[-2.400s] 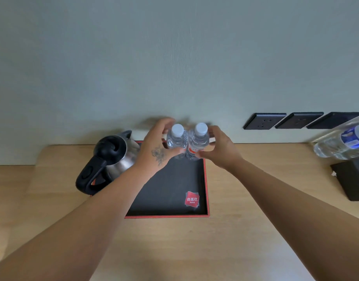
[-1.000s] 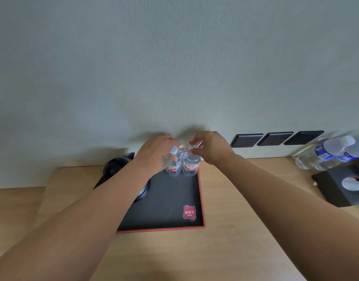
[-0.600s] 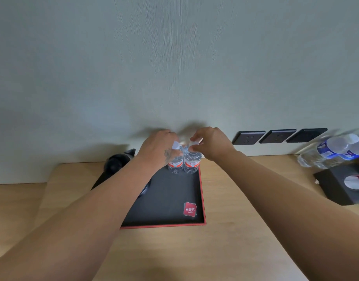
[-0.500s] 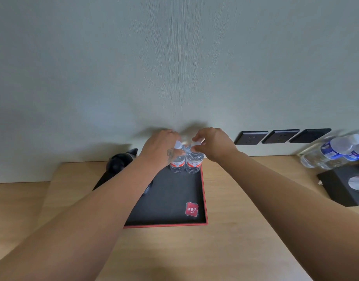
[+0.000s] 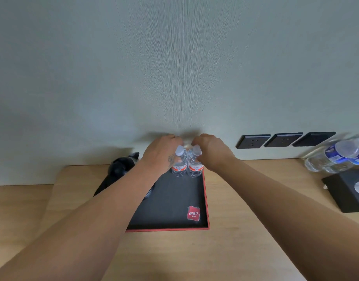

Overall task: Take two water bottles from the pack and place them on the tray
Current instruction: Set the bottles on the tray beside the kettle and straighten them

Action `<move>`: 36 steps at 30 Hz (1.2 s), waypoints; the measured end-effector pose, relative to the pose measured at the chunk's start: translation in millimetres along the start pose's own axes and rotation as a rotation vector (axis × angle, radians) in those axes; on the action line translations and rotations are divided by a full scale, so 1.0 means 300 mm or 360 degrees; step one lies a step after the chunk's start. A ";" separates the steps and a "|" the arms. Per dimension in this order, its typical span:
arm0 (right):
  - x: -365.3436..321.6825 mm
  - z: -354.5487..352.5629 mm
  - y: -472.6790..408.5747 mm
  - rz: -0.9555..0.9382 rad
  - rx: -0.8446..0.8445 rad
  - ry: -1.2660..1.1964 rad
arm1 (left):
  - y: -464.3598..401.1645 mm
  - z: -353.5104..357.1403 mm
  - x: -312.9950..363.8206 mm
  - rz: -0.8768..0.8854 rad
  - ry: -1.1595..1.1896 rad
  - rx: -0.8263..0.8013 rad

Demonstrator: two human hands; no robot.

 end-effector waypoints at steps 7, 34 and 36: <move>-0.008 0.000 0.018 -0.0107 0.0035 0.0205 | 0.015 0.011 0.003 -0.0029 -0.0013 0.0027; -0.005 -0.004 -0.004 -0.0053 0.0075 0.0201 | 0.040 -0.001 0.002 -0.0123 0.0127 0.0044; -0.005 -0.001 0.003 -0.0046 0.0103 0.0188 | 0.045 0.003 -0.002 -0.0110 0.0149 0.0070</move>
Point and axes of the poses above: each hand's wrist, its own y-axis away from the middle knuckle, its own z-axis out of the palm, x = y × z, the point moved 4 cm from there along -y, towards the middle knuckle, and after that the axes turned 3 degrees about -y, right-handed, at the moved point
